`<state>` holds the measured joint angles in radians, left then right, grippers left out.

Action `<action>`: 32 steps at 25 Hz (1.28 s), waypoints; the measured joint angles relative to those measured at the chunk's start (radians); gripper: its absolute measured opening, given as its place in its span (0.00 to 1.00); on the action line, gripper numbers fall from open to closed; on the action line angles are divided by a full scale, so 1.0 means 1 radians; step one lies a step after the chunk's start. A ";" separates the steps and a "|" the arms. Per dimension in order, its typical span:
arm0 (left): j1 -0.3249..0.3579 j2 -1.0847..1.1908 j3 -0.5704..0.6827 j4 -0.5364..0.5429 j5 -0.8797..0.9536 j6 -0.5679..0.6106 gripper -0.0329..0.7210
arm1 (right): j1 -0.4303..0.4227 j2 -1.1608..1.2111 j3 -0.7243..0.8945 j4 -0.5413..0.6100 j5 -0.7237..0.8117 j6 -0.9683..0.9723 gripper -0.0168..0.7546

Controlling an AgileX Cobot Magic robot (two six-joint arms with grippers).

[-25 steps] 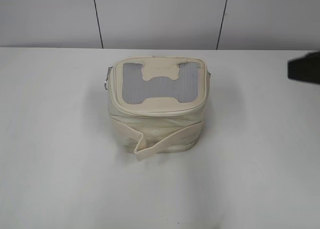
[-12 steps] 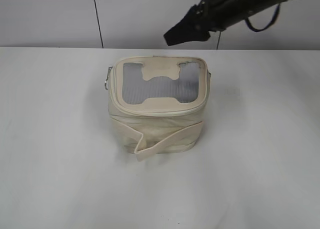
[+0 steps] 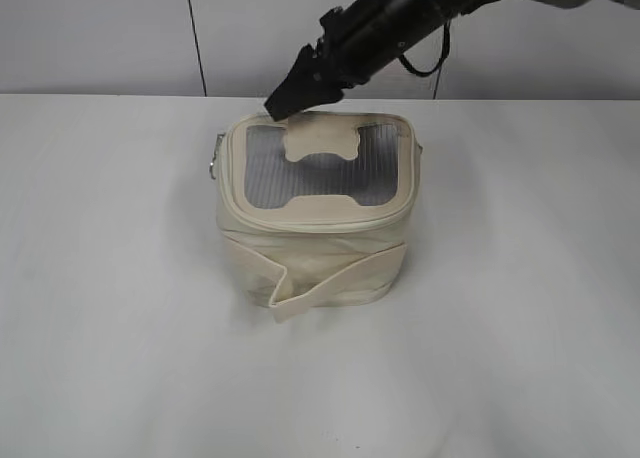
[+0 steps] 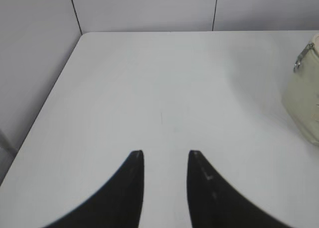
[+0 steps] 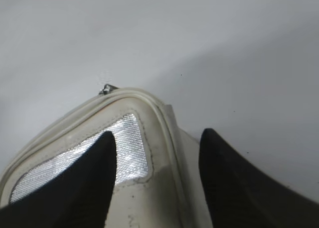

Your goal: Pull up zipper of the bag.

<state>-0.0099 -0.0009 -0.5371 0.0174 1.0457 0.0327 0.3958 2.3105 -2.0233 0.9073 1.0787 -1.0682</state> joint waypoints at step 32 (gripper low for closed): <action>-0.029 1.682 -0.347 -1.352 -0.269 1.845 0.70 | 0.010 0.057 -0.031 -0.045 0.049 0.064 0.09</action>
<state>-0.0391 1.6807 -0.8838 -1.3350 0.7768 1.8781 0.4055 2.3676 -2.0546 0.8627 1.1273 -1.0044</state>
